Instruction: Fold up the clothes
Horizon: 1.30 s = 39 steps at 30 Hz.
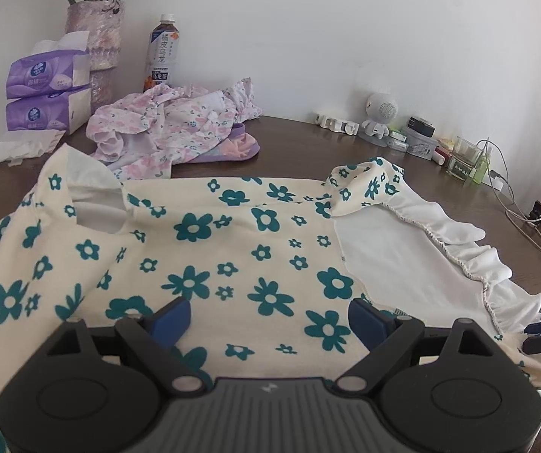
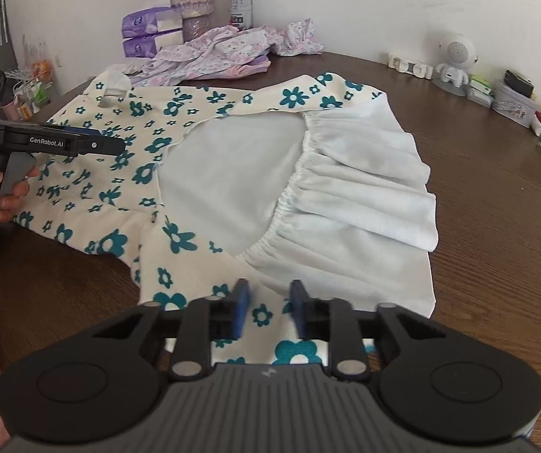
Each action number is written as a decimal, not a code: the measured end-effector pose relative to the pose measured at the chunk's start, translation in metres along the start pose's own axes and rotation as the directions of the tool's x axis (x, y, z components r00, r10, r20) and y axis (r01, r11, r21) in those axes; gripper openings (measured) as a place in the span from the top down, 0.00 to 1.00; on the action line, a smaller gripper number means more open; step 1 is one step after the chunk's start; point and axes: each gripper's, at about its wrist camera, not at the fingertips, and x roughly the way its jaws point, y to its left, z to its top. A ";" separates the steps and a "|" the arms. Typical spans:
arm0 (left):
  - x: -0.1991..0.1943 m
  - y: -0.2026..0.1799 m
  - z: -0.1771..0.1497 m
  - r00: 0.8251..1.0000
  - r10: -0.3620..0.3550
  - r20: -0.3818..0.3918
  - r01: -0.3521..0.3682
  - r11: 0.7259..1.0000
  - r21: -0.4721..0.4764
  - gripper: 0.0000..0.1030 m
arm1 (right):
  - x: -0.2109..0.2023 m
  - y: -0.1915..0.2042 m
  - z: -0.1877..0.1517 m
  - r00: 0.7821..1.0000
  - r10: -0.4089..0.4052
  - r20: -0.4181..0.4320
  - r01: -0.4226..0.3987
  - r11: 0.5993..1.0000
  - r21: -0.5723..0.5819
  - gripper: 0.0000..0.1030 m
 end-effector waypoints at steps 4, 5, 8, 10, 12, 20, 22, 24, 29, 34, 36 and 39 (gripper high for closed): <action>-0.024 0.003 -0.005 1.000 -0.004 0.011 0.004 0.999 0.039 0.12 | -0.004 0.014 0.002 0.999 0.003 -0.045 -0.007 0.997 -0.080 0.96; -0.030 0.003 -0.008 1.000 -0.005 0.008 0.004 0.999 0.046 0.12 | -0.005 0.016 0.002 0.999 -0.008 -0.048 0.004 0.996 -0.095 0.97; -0.041 0.003 -0.020 1.000 -0.024 -0.014 0.025 0.997 0.066 0.13 | -0.010 0.020 0.007 0.999 -0.035 -0.041 0.030 0.993 -0.117 0.98; -0.045 0.002 -0.029 0.998 -0.051 -0.023 0.053 0.995 0.084 0.15 | -0.015 0.020 0.012 0.998 -0.055 -0.021 0.052 0.992 -0.117 0.98; -0.047 0.000 -0.037 0.998 -0.062 -0.033 0.065 0.993 0.096 0.16 | -0.018 0.020 0.019 0.996 -0.090 0.012 0.091 0.989 -0.113 0.98; -0.056 0.007 -0.051 0.999 -0.029 -0.038 0.033 0.995 0.089 0.17 | 0.010 0.013 0.042 0.980 -0.199 0.028 0.201 0.964 -0.174 0.98; -0.063 0.011 -0.052 0.999 -0.035 -0.026 0.037 0.997 0.075 0.17 | 0.022 0.009 0.041 0.977 -0.213 0.004 0.210 0.960 -0.183 0.98; -0.072 0.016 -0.052 0.999 -0.034 -0.008 0.034 0.998 0.058 0.16 | 0.032 0.007 0.037 0.978 -0.207 -0.021 0.200 0.964 -0.176 0.98; -0.100 0.035 -0.047 0.999 0.021 0.039 -0.022 1.000 0.016 0.16 | 0.030 -0.002 0.028 0.983 -0.183 -0.004 0.182 0.980 -0.084 0.94; -0.125 0.064 -0.047 0.991 0.122 0.053 -0.120 0.992 -0.041 0.16 | 0.000 -0.029 0.016 0.987 -0.122 0.107 0.100 0.975 0.197 0.79; -0.131 0.077 -0.049 0.984 0.175 0.042 -0.171 0.982 -0.074 0.16 | -0.012 -0.036 0.009 0.980 -0.127 0.152 0.081 0.958 0.277 0.66; -0.134 0.095 -0.051 0.975 0.222 0.022 -0.218 0.969 -0.119 0.16 | -0.015 -0.034 0.000 0.974 -0.150 0.167 0.094 0.948 0.305 0.64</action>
